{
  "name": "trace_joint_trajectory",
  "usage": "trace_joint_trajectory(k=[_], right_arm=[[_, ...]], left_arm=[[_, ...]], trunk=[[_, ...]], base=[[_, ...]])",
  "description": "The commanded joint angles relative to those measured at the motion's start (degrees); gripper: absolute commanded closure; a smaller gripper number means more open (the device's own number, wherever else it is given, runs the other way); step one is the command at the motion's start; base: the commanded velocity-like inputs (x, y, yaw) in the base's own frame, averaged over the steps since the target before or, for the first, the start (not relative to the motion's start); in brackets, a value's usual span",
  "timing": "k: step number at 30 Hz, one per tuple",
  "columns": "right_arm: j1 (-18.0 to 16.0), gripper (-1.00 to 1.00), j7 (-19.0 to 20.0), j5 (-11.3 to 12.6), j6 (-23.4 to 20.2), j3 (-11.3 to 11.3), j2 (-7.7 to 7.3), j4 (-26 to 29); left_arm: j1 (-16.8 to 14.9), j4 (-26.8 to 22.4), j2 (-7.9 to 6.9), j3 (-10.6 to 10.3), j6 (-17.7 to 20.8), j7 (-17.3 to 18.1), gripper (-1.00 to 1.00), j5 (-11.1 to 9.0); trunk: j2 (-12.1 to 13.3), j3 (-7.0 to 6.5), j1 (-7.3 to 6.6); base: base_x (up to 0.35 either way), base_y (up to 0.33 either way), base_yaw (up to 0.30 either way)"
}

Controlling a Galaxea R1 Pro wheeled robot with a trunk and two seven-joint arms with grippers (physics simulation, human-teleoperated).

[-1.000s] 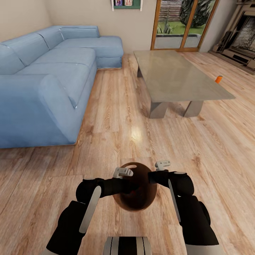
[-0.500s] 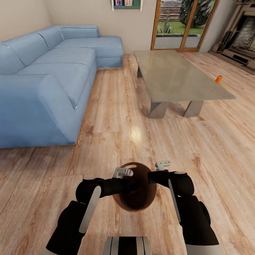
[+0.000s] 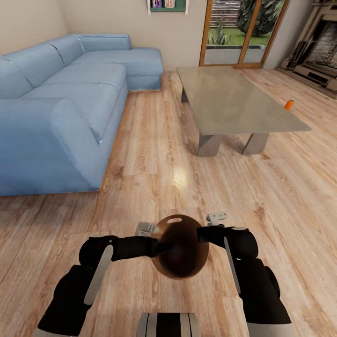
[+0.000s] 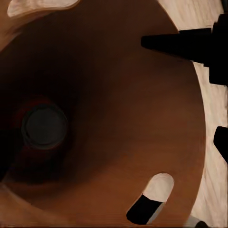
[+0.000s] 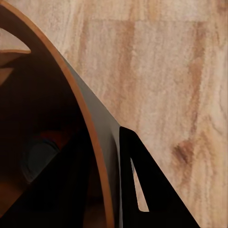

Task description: Put the three can of soda from the living room inside the tash can in the kitchen.

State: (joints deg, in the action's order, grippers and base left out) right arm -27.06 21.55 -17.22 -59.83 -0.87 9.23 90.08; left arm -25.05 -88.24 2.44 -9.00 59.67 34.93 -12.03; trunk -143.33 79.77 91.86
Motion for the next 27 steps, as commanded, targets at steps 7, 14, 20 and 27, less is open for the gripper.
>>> trace_joint_trajectory(k=[7,14,20,27], right_arm=[[0.0,1.00,0.0,1.2,-0.1,0.4,-0.26,0.0],[0.0,1.00,0.0,1.2,-0.2,0.4,-0.40,0.0],[0.0,1.00,0.0,1.2,-0.2,0.4,-0.50,0.0],[0.0,1.00,0.0,1.2,-0.2,0.4,-1.08,0.0]], left_arm=[[0.0,0.0,-6.93,9.6,0.0,16.8,-1.00,0.0],[0.0,0.2,-15.13,20.5,0.0,32.0,-1.00,0.0],[0.0,0.6,-19.84,21.3,-0.4,36.0,-1.00,0.0],[0.0,0.8,-20.38,21.3,-0.4,36.7,-1.00,0.5]], trunk=[[0.0,0.00,0.00],[0.0,0.00,0.00],[0.0,0.00,0.00],[0.0,0.00,0.00]], base=[[0.000,0.000,0.000],[0.000,0.000,0.000],[0.000,0.000,0.000],[0.000,0.000,0.000]])
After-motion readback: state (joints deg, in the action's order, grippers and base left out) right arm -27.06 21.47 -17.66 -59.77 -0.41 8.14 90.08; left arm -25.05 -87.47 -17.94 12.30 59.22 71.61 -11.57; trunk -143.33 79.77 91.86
